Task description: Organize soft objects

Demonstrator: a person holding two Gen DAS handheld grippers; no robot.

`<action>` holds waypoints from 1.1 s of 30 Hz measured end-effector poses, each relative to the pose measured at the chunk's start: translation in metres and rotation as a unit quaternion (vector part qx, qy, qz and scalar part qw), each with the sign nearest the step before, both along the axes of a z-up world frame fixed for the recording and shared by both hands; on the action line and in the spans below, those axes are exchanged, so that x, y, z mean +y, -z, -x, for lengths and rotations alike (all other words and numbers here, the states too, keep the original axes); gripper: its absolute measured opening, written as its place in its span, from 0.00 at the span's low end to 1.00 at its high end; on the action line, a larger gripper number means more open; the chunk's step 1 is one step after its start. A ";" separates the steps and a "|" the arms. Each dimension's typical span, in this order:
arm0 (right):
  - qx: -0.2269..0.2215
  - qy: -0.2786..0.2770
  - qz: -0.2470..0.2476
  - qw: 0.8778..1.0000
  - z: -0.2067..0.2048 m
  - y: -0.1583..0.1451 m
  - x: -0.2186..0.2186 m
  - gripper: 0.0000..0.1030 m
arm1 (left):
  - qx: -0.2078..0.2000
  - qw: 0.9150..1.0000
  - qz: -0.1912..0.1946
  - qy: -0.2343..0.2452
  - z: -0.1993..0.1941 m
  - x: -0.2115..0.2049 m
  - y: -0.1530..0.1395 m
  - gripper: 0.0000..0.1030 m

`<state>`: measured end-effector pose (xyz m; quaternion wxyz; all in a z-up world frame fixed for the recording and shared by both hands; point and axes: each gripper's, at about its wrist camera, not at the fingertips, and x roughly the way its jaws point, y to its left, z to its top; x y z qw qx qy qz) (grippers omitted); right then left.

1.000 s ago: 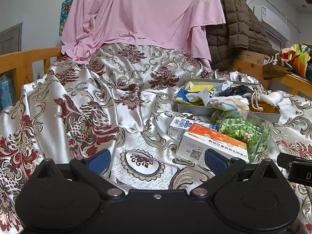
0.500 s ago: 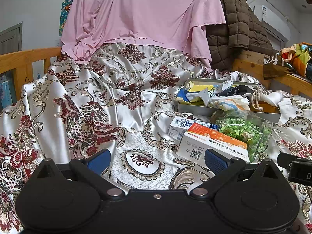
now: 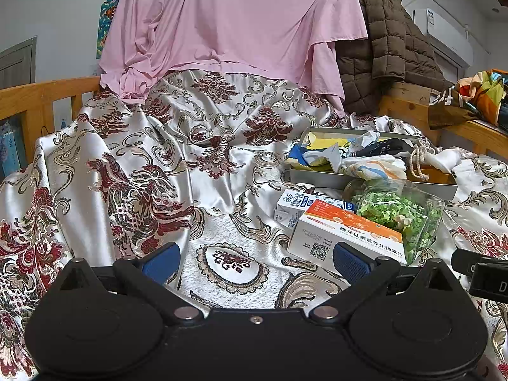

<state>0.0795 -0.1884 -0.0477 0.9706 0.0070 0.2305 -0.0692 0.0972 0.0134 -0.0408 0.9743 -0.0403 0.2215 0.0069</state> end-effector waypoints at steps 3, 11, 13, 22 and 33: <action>0.000 0.000 0.000 1.000 0.000 0.000 0.000 1.00 | 0.000 1.000 0.000 -0.001 0.000 0.000 0.000 0.99; 0.000 0.000 0.000 1.000 0.000 0.000 0.000 1.00 | 0.003 1.000 0.003 -0.009 0.001 0.004 0.005 0.99; 0.000 0.000 0.000 1.000 0.000 0.000 0.000 1.00 | 0.005 1.000 0.005 -0.012 0.002 0.006 0.007 0.99; 0.000 0.000 0.000 1.000 0.000 0.000 0.000 1.00 | 0.013 1.000 0.010 -0.008 0.001 0.006 0.004 0.99; 0.000 0.000 0.000 1.000 0.000 -0.001 0.000 1.00 | 0.014 1.000 0.009 -0.010 0.001 0.005 0.004 0.99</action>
